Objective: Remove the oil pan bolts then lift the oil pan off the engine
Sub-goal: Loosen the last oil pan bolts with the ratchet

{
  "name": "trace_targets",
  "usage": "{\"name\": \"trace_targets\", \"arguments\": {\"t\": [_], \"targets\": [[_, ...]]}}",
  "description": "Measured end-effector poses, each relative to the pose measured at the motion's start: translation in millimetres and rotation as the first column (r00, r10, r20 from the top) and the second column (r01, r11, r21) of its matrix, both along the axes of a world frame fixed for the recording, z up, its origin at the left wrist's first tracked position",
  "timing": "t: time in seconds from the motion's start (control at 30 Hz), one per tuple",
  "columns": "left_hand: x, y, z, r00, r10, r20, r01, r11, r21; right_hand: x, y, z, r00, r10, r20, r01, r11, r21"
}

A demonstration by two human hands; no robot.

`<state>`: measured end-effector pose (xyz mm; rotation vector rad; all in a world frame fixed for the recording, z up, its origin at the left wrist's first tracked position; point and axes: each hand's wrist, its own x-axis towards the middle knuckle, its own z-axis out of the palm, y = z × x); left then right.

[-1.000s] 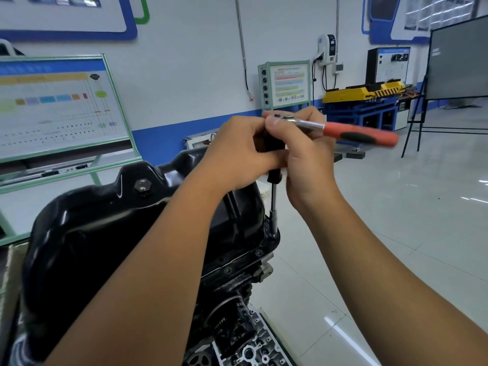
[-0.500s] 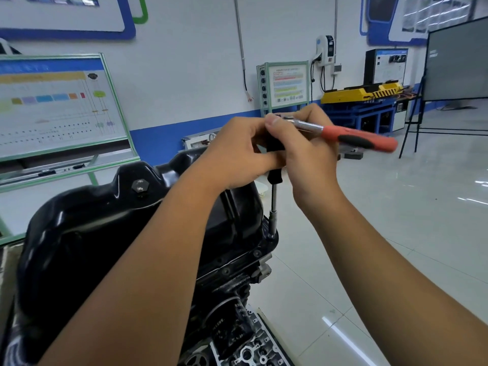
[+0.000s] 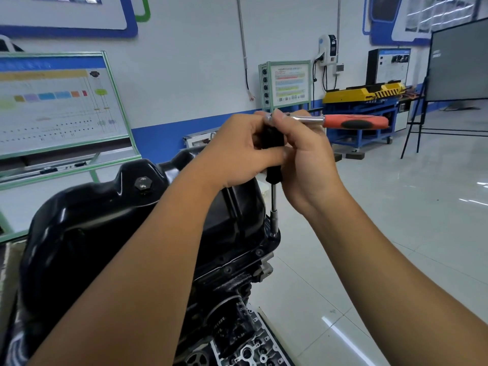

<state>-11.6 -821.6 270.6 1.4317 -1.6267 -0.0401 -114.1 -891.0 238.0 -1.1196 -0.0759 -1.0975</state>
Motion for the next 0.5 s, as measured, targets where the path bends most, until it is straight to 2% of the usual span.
{"name": "trace_targets", "arguments": {"t": [0.03,0.17,0.27,0.33,0.43,0.5], "targets": [[0,-1,-1,0.999,0.033,0.011,-0.033,0.999,-0.015,1,1,0,1.0,0.01,-0.005,-0.01,1.0,0.012],[-3,-4,-3,0.994,0.111,0.0,-0.111,0.993,-0.046,3,-5,-14,0.992,-0.122,-0.024,0.122,0.993,-0.01],[-1,-6,-5,0.989,0.138,0.056,-0.133,0.987,-0.085,-3,-17,-49,0.948,-0.274,-0.163,0.276,0.961,-0.015],[-1,-6,-6,0.983,0.172,0.072,-0.164,0.981,-0.104,-7,-20,-86,0.889,-0.354,-0.29,0.347,0.935,-0.076],[-2,-6,-7,0.986,0.157,0.062,-0.149,0.981,-0.127,-12,-15,-136,0.803,-0.363,-0.472,0.298,0.931,-0.21],[-3,-6,-8,0.985,0.159,0.065,-0.148,0.978,-0.149,-14,-13,-152,0.777,-0.394,-0.491,0.286,0.915,-0.283]]}}
